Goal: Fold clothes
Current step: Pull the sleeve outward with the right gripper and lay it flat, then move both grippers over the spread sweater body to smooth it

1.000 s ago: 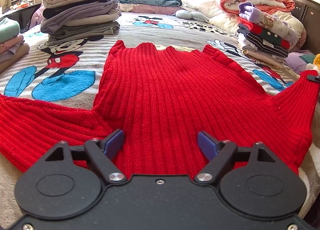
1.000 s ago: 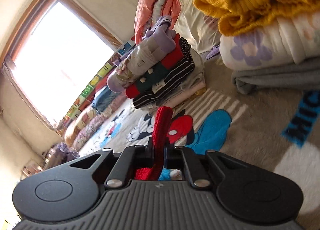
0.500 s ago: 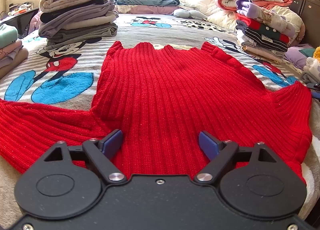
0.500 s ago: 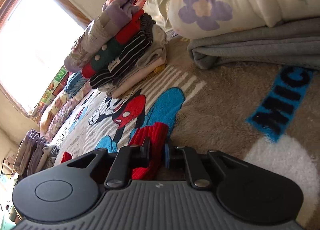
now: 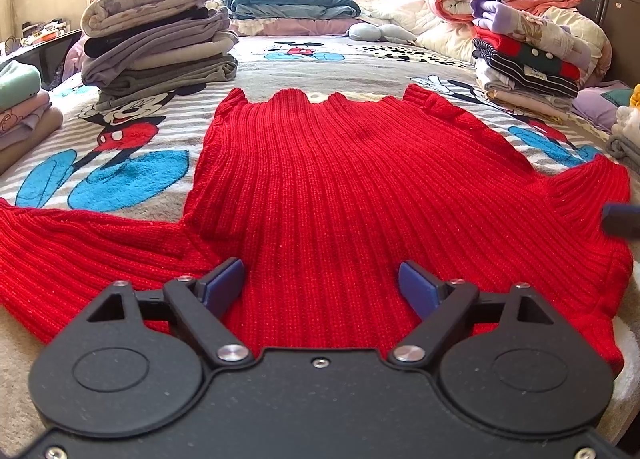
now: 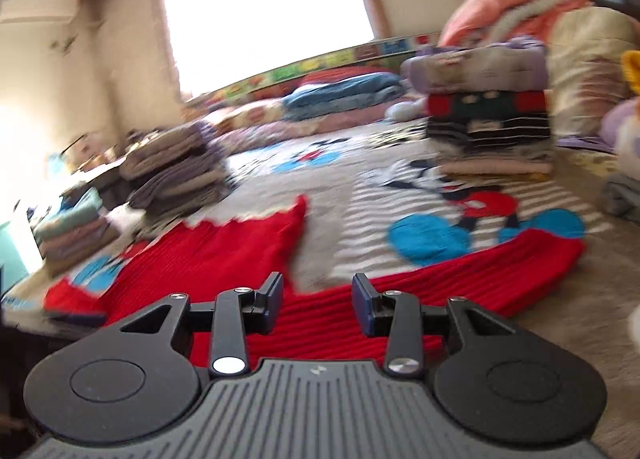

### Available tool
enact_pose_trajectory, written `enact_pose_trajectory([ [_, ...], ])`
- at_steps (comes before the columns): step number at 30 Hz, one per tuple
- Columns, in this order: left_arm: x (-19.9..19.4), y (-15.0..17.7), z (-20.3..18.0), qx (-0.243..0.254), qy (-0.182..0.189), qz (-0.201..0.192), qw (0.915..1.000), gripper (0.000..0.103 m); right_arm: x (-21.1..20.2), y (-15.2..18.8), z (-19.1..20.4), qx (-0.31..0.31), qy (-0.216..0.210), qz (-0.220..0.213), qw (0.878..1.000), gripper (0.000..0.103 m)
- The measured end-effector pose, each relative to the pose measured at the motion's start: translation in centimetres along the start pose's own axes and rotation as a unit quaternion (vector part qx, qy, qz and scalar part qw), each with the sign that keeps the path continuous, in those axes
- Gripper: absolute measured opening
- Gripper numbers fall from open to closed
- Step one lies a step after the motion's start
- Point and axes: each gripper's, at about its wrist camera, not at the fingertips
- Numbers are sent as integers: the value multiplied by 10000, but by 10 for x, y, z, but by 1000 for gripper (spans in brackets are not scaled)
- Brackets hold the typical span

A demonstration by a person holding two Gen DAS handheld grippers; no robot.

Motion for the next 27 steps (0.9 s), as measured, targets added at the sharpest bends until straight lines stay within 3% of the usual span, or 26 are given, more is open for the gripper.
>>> enact_pose_trajectory([
  [2, -2, 0, 1, 16, 13, 17, 10000, 86, 20, 14, 21, -298, -173, 655, 9973, 37],
  [3, -3, 0, 1, 25, 25, 28, 10000, 86, 28, 22, 30, -503, -8, 1012, 9936, 37],
  [4, -4, 0, 2, 23, 45, 44, 10000, 86, 29, 25, 34, -597, 85, 1107, 9920, 37],
  [15, -11, -6, 13, -94, 339, 310, 9989, 86, -5, 31, 36, -198, 435, 1128, 9925, 40],
  [19, -15, -12, 21, -334, 419, 186, 9984, 86, -10, 27, 43, -248, 200, 679, 9972, 40],
  [22, -12, -13, 23, -339, 471, 185, 9981, 85, -2, 25, 47, -239, 16, 593, 9980, 40],
  [27, -7, -18, 26, -362, 551, 94, 9978, 85, 35, 10, 50, -293, -199, 818, 9960, 40],
])
Point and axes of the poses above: each gripper's, at about its wrist camera, not at the fingertips, and x roughly the way its jaws point, z to its left, y to its underside, and after that the axes turned 7 degrees about -y, right-handed
